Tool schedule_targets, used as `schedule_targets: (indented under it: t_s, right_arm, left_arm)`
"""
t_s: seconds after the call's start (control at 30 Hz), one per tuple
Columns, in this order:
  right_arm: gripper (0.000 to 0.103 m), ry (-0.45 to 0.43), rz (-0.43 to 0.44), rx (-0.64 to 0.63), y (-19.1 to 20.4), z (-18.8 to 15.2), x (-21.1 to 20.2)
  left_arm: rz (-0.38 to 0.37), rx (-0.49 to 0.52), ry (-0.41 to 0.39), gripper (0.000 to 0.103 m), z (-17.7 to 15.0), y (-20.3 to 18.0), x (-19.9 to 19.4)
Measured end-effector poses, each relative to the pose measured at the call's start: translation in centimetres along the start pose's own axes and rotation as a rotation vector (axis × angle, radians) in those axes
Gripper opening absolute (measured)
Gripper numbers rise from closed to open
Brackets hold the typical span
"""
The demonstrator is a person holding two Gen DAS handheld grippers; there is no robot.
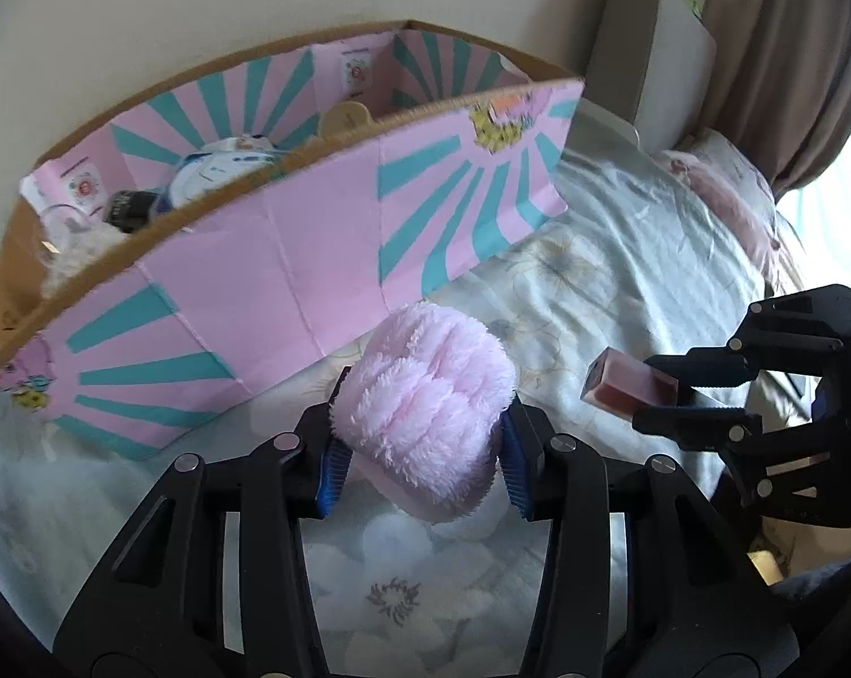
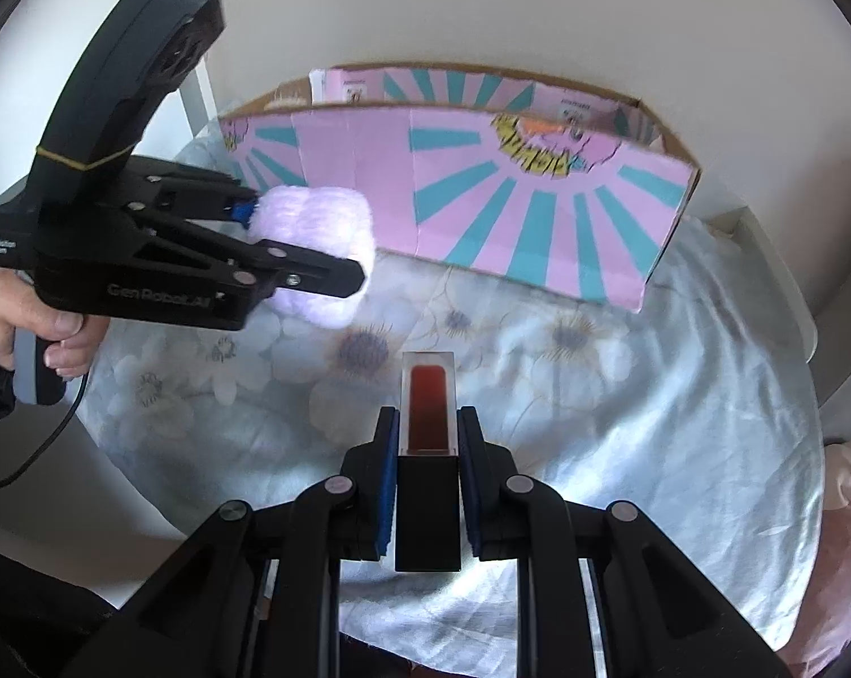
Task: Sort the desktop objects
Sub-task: 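Lower the pink sock and lipstick into the box, opening both tools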
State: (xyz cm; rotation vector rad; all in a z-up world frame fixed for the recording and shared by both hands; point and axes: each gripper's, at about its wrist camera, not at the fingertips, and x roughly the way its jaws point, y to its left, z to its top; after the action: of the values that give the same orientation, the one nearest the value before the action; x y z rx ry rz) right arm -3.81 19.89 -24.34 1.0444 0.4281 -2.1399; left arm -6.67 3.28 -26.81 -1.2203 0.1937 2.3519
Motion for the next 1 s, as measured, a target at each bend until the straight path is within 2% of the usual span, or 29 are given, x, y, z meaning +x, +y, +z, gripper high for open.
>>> schedule_targets:
  t_s: [0.27, 0.5, 0.73, 1.0]
  right_arm:
    - [0.018, -0.048, -0.021, 0.061, -1.2, 4.5, -4.2]
    - [0.018, -0.079, -0.026, 0.069, -1.9, 10.7, -7.7]
    - [0.018, -0.054, 0.007, 0.022, -3.7, 16.5, -7.3]
    - [0.018, -0.019, 0.094, -0.043, -4.4, 21.7, -4.6]
  left_arm:
    - [0.018, -0.076, -0.039, 0.041, 2.7, 1.3, -6.1]
    - [0.046, -0.114, -0.086, 0.041, 6.9, 3.5, -11.4]
    - [0.111, -0.172, -0.106, 0.041, 11.6, 6.8, -13.6]
    - [0.172, -0.258, -0.085, 0.041, 14.3, 9.5, -13.2]
